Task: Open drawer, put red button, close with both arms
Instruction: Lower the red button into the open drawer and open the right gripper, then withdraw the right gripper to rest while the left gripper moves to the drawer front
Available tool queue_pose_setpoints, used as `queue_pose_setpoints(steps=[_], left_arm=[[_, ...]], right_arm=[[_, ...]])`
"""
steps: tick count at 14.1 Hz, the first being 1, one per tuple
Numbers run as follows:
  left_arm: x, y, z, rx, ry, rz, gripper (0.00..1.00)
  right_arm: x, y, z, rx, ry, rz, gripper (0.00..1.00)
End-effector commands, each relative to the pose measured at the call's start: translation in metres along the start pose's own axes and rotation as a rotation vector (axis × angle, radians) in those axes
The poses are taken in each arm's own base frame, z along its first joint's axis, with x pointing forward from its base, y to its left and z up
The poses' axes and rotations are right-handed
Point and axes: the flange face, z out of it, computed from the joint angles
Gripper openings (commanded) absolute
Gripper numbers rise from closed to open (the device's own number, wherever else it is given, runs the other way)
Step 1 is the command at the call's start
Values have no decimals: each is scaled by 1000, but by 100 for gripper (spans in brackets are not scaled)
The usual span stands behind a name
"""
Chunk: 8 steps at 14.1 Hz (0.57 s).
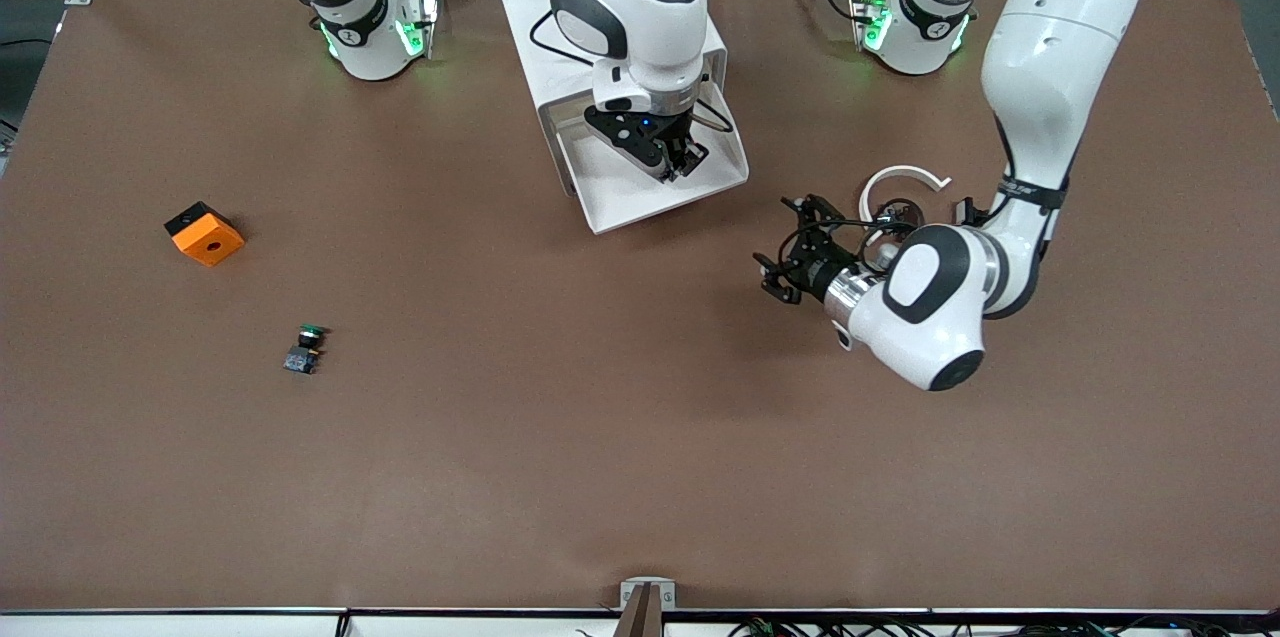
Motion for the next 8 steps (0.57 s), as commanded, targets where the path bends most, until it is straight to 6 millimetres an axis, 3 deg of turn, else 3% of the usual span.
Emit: queue_pose_setpoints(steps=[1,6,8], left_arm=[[-5,-28,-18,-129,78,158,100],[-19,-67,-37,-280,217,482,100],[-6,-81,-48,-353,267,552,100]], right_arm=[[-13,-9,6,18,25,22,0],[-24,-13,23,8,55,46,0],[-26,-16,27,9,56,85,0]])
